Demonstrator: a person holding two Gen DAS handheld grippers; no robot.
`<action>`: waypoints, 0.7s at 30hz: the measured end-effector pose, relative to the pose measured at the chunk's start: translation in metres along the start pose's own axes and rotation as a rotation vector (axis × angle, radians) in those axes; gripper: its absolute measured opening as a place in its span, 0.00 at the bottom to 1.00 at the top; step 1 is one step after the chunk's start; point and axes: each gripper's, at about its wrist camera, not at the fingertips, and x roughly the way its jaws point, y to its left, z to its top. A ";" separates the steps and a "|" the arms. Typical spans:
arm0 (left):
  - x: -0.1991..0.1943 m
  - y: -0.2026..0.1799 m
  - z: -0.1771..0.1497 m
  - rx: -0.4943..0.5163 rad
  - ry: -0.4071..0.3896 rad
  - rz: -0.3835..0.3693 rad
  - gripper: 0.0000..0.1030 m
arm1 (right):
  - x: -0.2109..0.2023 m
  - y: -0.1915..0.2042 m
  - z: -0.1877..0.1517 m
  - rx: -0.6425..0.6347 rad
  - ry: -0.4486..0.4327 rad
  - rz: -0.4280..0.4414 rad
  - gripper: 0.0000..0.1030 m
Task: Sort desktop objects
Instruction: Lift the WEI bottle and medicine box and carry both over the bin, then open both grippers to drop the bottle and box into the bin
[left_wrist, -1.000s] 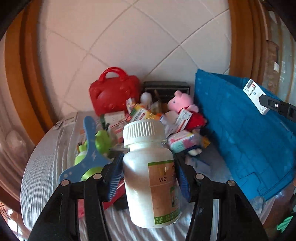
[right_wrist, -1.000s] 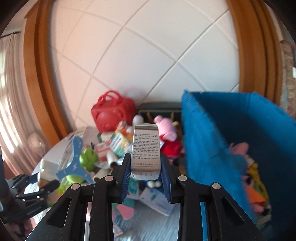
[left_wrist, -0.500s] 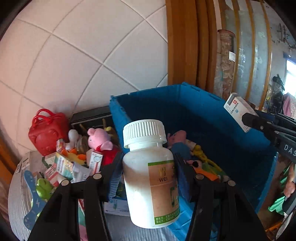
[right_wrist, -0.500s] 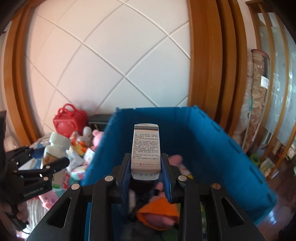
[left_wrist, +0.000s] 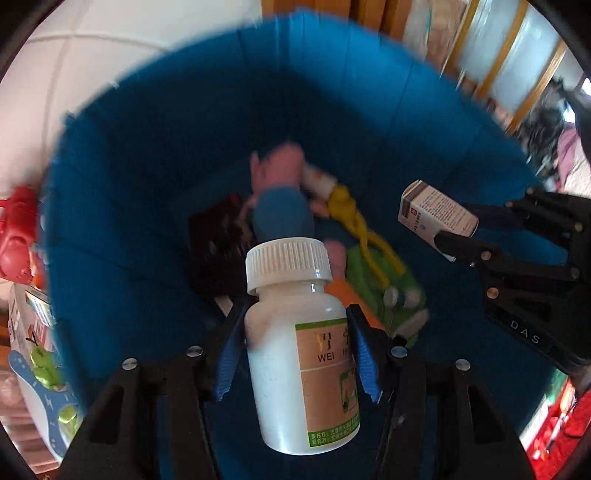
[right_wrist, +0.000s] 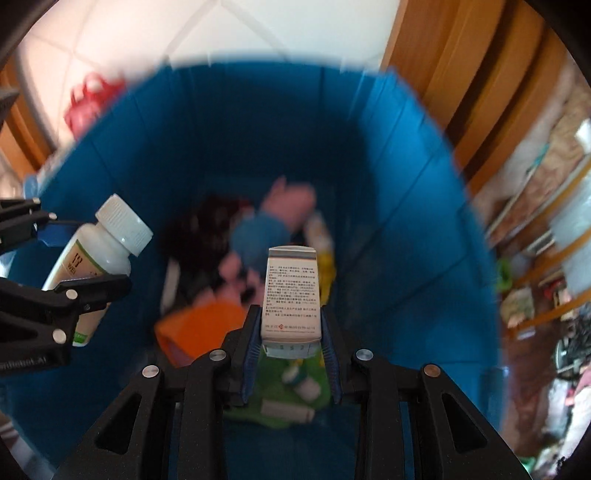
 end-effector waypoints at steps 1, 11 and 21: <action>0.012 -0.003 0.002 0.008 0.040 0.016 0.52 | 0.013 -0.002 0.000 -0.009 0.051 0.010 0.29; 0.086 -0.004 0.000 -0.007 0.285 0.057 0.52 | 0.094 -0.004 -0.010 -0.072 0.412 0.090 0.29; 0.087 -0.008 0.001 0.005 0.316 0.100 0.68 | 0.105 -0.010 -0.016 -0.108 0.484 0.035 0.41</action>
